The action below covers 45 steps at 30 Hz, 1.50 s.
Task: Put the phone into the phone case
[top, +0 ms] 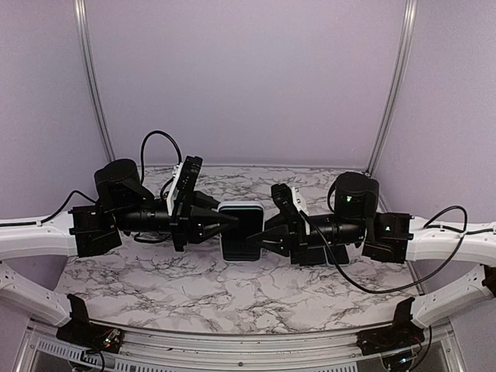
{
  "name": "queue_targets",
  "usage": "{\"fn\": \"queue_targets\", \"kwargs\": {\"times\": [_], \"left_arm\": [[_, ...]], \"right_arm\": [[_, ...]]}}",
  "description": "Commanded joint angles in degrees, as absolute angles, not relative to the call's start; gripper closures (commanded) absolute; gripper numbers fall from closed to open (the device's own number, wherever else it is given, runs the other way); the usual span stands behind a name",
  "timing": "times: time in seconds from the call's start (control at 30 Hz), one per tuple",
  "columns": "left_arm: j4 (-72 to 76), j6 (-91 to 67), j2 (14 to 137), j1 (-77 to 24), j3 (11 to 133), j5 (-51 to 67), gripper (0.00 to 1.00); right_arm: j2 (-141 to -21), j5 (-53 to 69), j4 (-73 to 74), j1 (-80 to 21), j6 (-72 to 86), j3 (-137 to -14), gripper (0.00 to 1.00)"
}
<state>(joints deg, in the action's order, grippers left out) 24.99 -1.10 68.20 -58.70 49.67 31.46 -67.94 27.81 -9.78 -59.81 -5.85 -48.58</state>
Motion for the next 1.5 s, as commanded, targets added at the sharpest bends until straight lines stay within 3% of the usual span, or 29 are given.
{"fn": "queue_targets", "kwargs": {"times": [0.0, 0.03, 0.1, 0.13, 0.23, 0.33, 0.4, 0.43, 0.53, 0.57, 0.7, 0.73, 0.77, 0.8, 0.83, 0.9, 1.0, 1.07, 1.13, 1.17, 1.23, 1.27, 1.37, 1.4, 1.47], "left_arm": [[28.5, -1.7, 68.3, -59.0, 51.5, 29.8, 0.80], [28.6, -1.5, 68.3, -59.0, 51.0, 29.6, 0.55], [28.5, -0.5, 67.9, -59.0, 49.9, 29.2, 0.31], [28.5, -0.3, 67.5, -59.0, 49.2, 28.8, 0.26], [28.4, 2.9, 66.7, -59.0, 47.3, 27.7, 0.24], [28.2, 2.4, 68.0, -59.0, 47.4, 28.9, 0.31], [28.3, 1.2, 69.3, -59.0, 48.4, 30.5, 0.41], [28.3, 0.8, 69.7, -59.0, 48.9, 30.6, 0.51], [28.3, 0.5, 70.3, -59.1, 49.7, 30.3, 0.95], [28.3, 0.6, 70.4, -59.1, 49.8, 30.5, 1.00], [28.3, 1.1, 70.3, -59.4, 49.5, 30.9, 1.00], [28.2, 1.1, 70.3, -59.5, 49.5, 31.0, 0.92], [28.2, 0.8, 70.7, -59.5, 49.7, 31.0, 0.73], [28.3, 0.5, 71.2, -59.6, 50.0, 31.4, 0.61], [28.3, 0.4, 71.7, -59.6, 50.6, 31.7, 0.55], [28.3, -0.8, 72.8, -59.8, 51.5, 32.2, 0.53], [28.4, -1.2, 73.8, -60.2, 52.2, 32.1, 0.59], [28.3, -0.9, 74.0, -60.5, 52.4, 32.2, 0.73], [28.4, -0.7, 74.2, -60.8, 52.6, 32.2, 0.95], [28.4, -0.6, 74.2, -60.9, 52.6, 32.1, 1.00], [28.3, -0.3, 73.9, -61.0, 52.3, 31.7, 1.00], [28.3, -0.3, 73.5, -61.1, 52.0, 31.2, 1.00], [28.3, 3.6, 72.0, -61.1, 49.8, 27.7, 1.00], [28.0, 5.0, 71.4, -61.1, 48.9, 26.2, 1.00], [26.4, 8.6, 70.8, -61.1, 47.4, 22.2, 1.00]], "right_arm": [[-65.5, 28.5, -14.3, -59.5, -4.2, -50.5, 1.00], [-65.0, 28.7, -14.8, -59.4, -4.0, -50.6, 1.00], [-63.6, 29.1, -15.5, -59.4, -3.5, -50.6, 1.00], [-62.8, 29.3, -16.0, -59.4, -3.3, -50.6, 1.00], [-60.9, 30.5, -17.8, -59.3, -2.5, -50.7, 1.00], [-60.7, 31.6, -19.1, -59.3, -1.9, -51.3, 1.00], [-61.3, 32.1, -19.2, -59.3, -1.8, -52.0, 1.00], [-61.5, 32.3, -19.3, -59.3, -1.8, -52.3, 1.00], [-61.8, 32.7, -20.0, -59.3, -1.5, -52.5, 1.00], [-61.8, 32.6, -20.3, -59.3, -1.5, -52.4, 1.00], [-61.9, 32.4, -20.3, -59.3, -1.3, -52.1, 1.00], [-61.9, 32.4, -20.4, -59.3, -1.3, -52.1, 1.00], [-62.0, 32.5, -20.7, -59.3, -1.2, -52.1, 1.00], [-62.2, 32.6, -21.1, -59.3, -1.0, -52.1, 1.00], [-62.4, 32.6, -21.5, -59.3, -0.9, -52.2, 1.00], [-62.9, 33.1, -22.2, -59.4, -0.9, -52.6, 1.00], [-63.7, 33.6, -22.6, -59.3, -1.0, -53.4, 1.00], [-64.2, 33.9, -23.0, -59.3, -1.0, -53.6, 1.00], [-64.7, 34.2, -23.3, -59.3, -0.9, -53.7, 1.00], [-64.9, 34.5, -23.2, -59.3, -0.9, -53.8, 1.00], [-65.1, 34.8, -21.9, -59.3, -1.4, -54.1, 1.00], [-65.0, 34.9, -20.5, -59.3, -1.9, -54.4, 0.96], [-64.0, 33.2, -12.4, -59.3, -5.4, -55.6, 0.43], [-63.5, 31.4, -9.4, -59.3, -6.7, -56.2, 0.34], [-62.6, 27.9, -3.1, -59.3, -9.4, -57.6, 0.26]]}}
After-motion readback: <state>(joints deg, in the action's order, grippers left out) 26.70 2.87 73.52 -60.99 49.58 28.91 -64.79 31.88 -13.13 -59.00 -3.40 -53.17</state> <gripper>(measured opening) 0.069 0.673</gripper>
